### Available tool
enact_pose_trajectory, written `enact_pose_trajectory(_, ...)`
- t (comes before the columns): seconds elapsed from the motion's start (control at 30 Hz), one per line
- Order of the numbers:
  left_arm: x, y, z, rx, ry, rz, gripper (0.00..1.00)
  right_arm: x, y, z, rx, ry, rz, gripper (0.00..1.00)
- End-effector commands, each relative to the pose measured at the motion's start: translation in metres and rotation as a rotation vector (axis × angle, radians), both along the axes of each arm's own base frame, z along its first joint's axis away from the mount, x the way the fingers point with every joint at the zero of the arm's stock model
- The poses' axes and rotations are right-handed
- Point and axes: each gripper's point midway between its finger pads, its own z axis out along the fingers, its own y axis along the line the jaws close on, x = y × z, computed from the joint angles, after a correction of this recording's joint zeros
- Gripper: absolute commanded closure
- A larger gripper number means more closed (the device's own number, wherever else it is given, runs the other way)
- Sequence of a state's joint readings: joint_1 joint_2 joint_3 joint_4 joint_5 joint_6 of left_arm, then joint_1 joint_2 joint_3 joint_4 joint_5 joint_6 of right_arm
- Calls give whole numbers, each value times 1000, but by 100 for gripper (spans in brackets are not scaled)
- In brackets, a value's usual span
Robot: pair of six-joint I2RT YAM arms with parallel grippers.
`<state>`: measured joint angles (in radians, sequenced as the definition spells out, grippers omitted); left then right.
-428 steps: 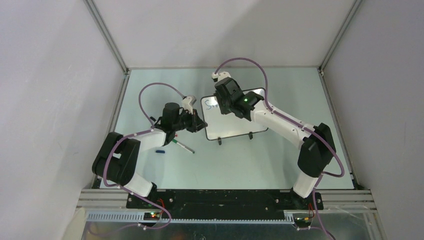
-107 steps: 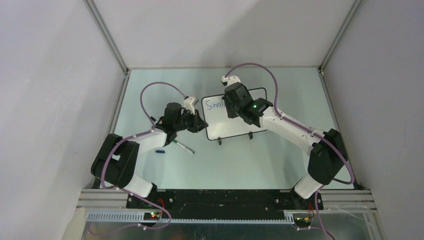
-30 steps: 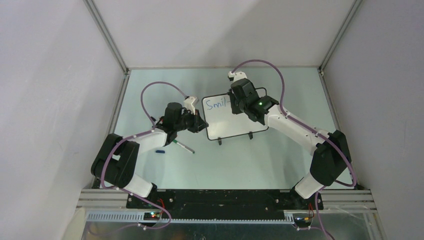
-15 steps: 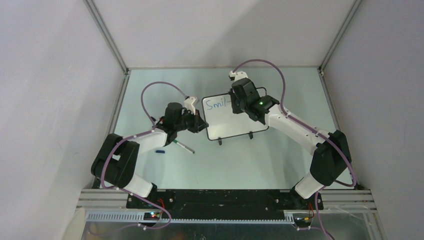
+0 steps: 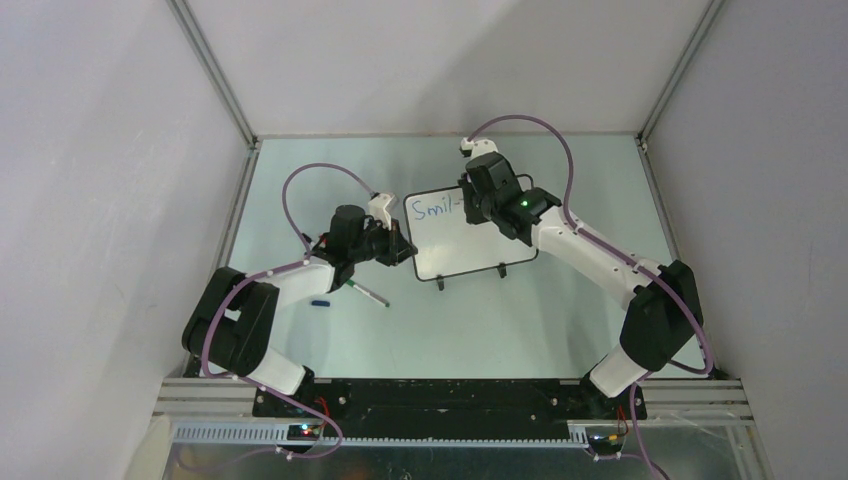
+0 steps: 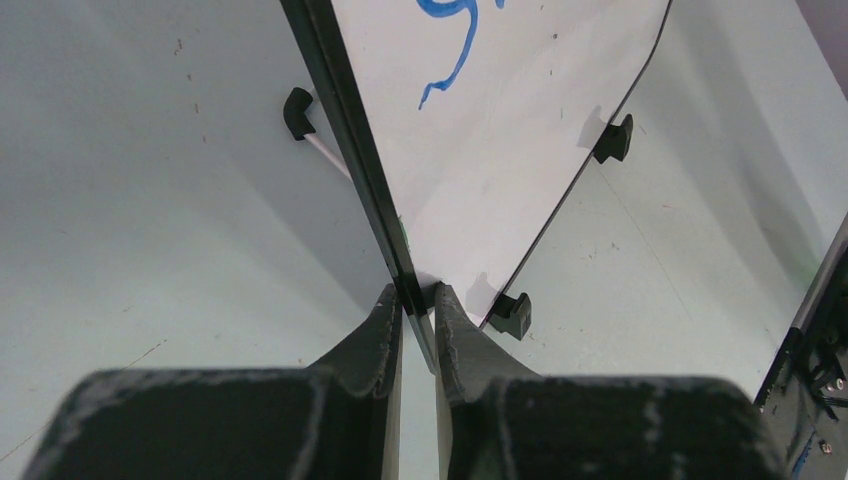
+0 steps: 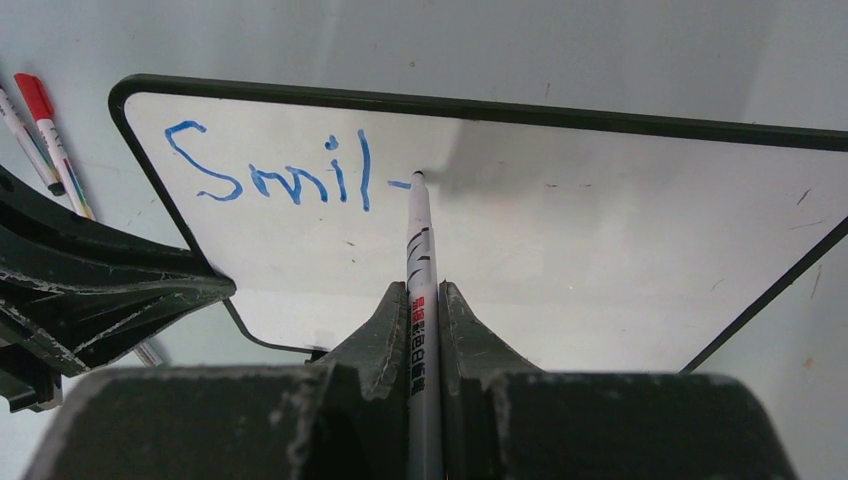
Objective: Write a sentence on the whiteboard
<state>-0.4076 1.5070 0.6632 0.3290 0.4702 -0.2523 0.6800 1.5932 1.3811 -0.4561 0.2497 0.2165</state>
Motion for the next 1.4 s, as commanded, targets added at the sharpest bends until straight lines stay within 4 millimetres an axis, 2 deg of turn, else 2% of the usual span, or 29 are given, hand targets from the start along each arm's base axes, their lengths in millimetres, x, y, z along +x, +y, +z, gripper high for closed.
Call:
enact_pose_trajectory(0.0, -4, -5, 2, 40, -21, -41, 100, 14, 0, 25, 35, -61, -31, 100)
enact_pose_trajectory(0.63, -4, -4, 2, 44, -22, -41, 100, 12, 10, 25, 53, -48, 8, 100)
enact_pose_trajectory(1.37, -4, -4, 2, 47, -23, -40, 100, 4, 16, 10, 31, -2, 44, 100)
